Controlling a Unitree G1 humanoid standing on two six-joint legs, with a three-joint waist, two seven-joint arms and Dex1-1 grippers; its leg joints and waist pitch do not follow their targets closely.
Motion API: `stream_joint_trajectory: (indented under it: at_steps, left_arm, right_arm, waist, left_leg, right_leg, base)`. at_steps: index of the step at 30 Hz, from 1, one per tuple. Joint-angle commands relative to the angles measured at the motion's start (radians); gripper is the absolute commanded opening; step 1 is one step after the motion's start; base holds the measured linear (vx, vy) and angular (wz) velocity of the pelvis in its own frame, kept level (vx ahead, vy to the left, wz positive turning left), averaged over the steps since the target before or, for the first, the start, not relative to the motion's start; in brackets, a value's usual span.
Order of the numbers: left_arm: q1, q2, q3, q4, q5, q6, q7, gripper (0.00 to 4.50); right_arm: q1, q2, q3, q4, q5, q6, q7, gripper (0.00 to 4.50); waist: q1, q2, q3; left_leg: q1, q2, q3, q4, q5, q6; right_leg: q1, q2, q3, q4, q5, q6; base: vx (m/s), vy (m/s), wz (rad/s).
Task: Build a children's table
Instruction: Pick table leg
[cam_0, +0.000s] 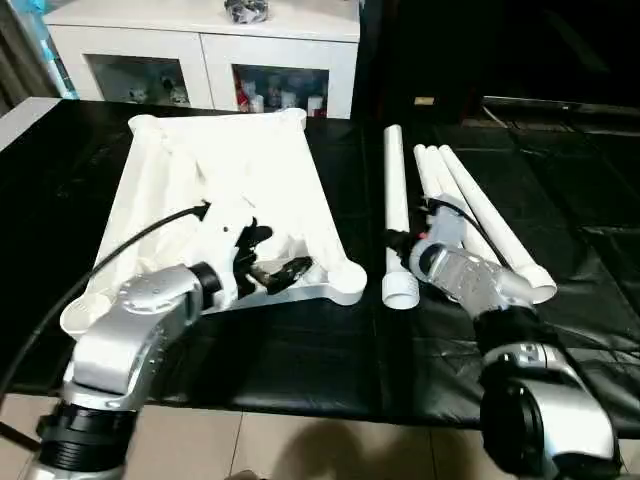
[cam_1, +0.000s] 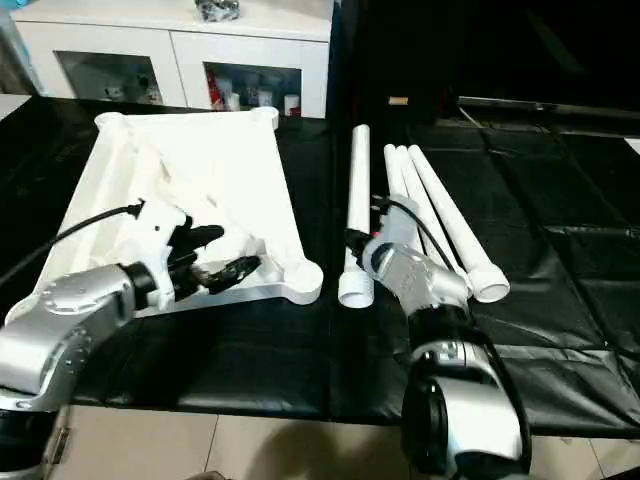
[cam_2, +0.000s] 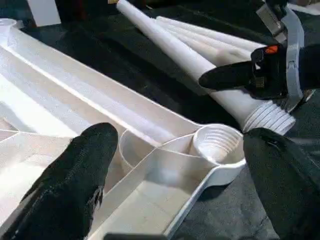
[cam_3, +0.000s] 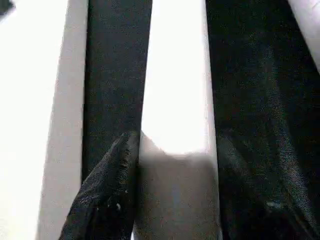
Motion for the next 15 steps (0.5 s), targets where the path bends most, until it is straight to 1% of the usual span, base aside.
stream_joint_trajectory:
  at_steps: [1, 2, 3, 4, 6, 7, 8, 9, 10, 11, 12, 13, 15]
  left_arm:
    - [0.029, -0.005, 0.004, -0.027, 0.007, -0.001, 0.02, 4.5]
    - [0.036, -0.007, 0.002, -0.029, 0.01, -0.004, 0.025, 4.5]
    - [0.037, -0.007, 0.002, -0.03, 0.011, -0.005, 0.026, 4.5]
    - [0.047, -0.011, 0.003, -0.035, 0.012, -0.007, 0.035, 4.5]
    - [0.063, -0.026, 0.013, -0.046, 0.011, -0.01, 0.063, 4.5]
    - [0.066, -0.031, 0.015, -0.049, 0.012, -0.01, 0.073, 4.5]
    - [0.068, -0.035, 0.017, -0.051, 0.012, -0.009, 0.08, 4.5]
    - [0.071, -0.038, 0.016, -0.052, 0.015, -0.01, 0.085, 4.5]
    - [0.073, -0.041, 0.015, -0.054, 0.018, -0.011, 0.092, 4.5]
    - [0.079, -0.05, 0.017, -0.058, 0.022, -0.014, 0.105, 4.5]
    - [0.086, -0.06, 0.018, -0.063, 0.026, -0.017, 0.119, 4.5]
    - [0.09, -0.064, 0.019, -0.066, 0.028, -0.019, 0.126, 4.5]
    - [0.102, -0.076, 0.015, -0.071, 0.033, -0.029, 0.144, 4.5]
  right_arm:
    - [0.039, 0.021, -0.007, -0.081, 0.024, -0.001, -0.01, 1.82]
    - [0.053, 0.028, -0.009, -0.107, 0.033, -0.001, -0.01, 1.82]
    - [0.055, 0.03, -0.009, -0.113, 0.035, -0.001, -0.01, 1.82]
    - [0.073, 0.04, -0.008, -0.151, 0.045, 0.0, -0.008, 1.82]
    - [0.103, 0.055, 0.001, -0.209, 0.051, -0.006, -0.004, 1.82]
    - [0.112, 0.057, 0.006, -0.227, 0.049, -0.011, -0.001, 1.82]
    - [0.119, 0.058, 0.009, -0.241, 0.048, -0.014, 0.001, 1.82]
    - [0.125, 0.061, 0.009, -0.252, 0.051, -0.02, 0.006, 1.82]
    - [0.13, 0.064, 0.009, -0.263, 0.052, -0.025, 0.009, 1.82]
    - [0.143, 0.067, 0.013, -0.287, 0.053, -0.032, 0.011, 1.82]
    - [0.16, 0.071, 0.018, -0.319, 0.054, -0.034, 0.008, 1.82]
    - [0.167, 0.072, 0.019, -0.331, 0.054, -0.033, 0.006, 1.82]
    - [0.195, 0.072, 0.025, -0.377, 0.054, -0.035, 0.003, 1.82]
  waist:
    - [0.006, 0.007, -0.065]
    - [0.005, 0.001, -0.066]
    - [0.007, 0.004, -0.065]
    - [0.007, 0.005, -0.062]
    - [0.01, 0.001, -0.063]
    - [0.011, 0.001, -0.062]
    - [0.012, 0.003, -0.061]
    - [0.012, 0.003, -0.06]
    - [0.012, -0.003, -0.059]
    - [0.015, -0.001, -0.059]
    - [0.017, -0.002, -0.06]
    - [0.017, 0.001, -0.061]
    - [0.016, 0.0, -0.062]
  left_leg:
    - [0.019, 0.076, -0.029, -0.087, -0.159, -0.039]
    - [0.02, 0.074, -0.028, -0.087, -0.146, -0.031]
    - [0.02, 0.074, -0.028, -0.086, -0.142, -0.029]
    - [0.02, 0.073, -0.027, -0.088, -0.151, -0.028]
    - [0.021, 0.076, -0.028, -0.089, -0.154, -0.025]
    - [0.021, 0.076, -0.028, -0.091, -0.153, -0.026]
    - [0.023, 0.076, -0.028, -0.092, -0.162, -0.033]
    - [0.022, 0.075, -0.028, -0.093, -0.167, -0.036]
    - [0.022, 0.076, -0.027, -0.093, -0.173, -0.037]
    - [0.023, 0.077, -0.027, -0.093, -0.172, -0.037]
    - [0.022, 0.077, -0.028, -0.093, -0.155, -0.034]
    - [0.021, 0.076, -0.028, -0.093, -0.146, -0.033]
    - [0.02, 0.074, -0.027, -0.091, -0.123, -0.026]
  right_leg:
    - [0.039, -0.09, 0.051, -0.07, -0.049, -0.225]
    - [0.039, -0.088, 0.05, -0.071, -0.046, -0.224]
    - [0.038, -0.089, 0.05, -0.07, -0.047, -0.224]
    - [0.035, -0.087, 0.051, -0.074, -0.066, -0.22]
    - [0.036, -0.091, 0.052, -0.075, -0.081, -0.21]
    - [0.033, -0.088, 0.051, -0.076, -0.089, -0.207]
    - [0.032, -0.088, 0.051, -0.077, -0.105, -0.203]
    - [0.031, -0.088, 0.051, -0.079, -0.113, -0.2]
    - [0.031, -0.088, 0.052, -0.08, -0.121, -0.196]
    - [0.031, -0.09, 0.053, -0.08, -0.125, -0.185]
    - [0.031, -0.09, 0.053, -0.079, -0.108, -0.18]
    - [0.032, -0.089, 0.053, -0.078, -0.095, -0.179]
    - [0.034, -0.087, 0.052, -0.077, -0.062, -0.178]
  base:
    - [0.0, 0.0, 0.0]
    - [0.0, 0.0, 0.0]
    - [0.0, 0.0, 0.0]
    - [0.0, 0.0, 0.0]
    - [0.0, 0.0, 0.0]
    - [0.0, 0.0, 0.0]
    - [0.0, 0.0, 0.0]
    - [0.0, 0.0, 0.0]
    - [0.0, 0.0, 0.0]
    - [0.0, 0.0, 0.0]
    - [0.0, 0.0, 0.0]
    - [0.0, 0.0, 0.0]
    - [0.0, 0.0, 0.0]
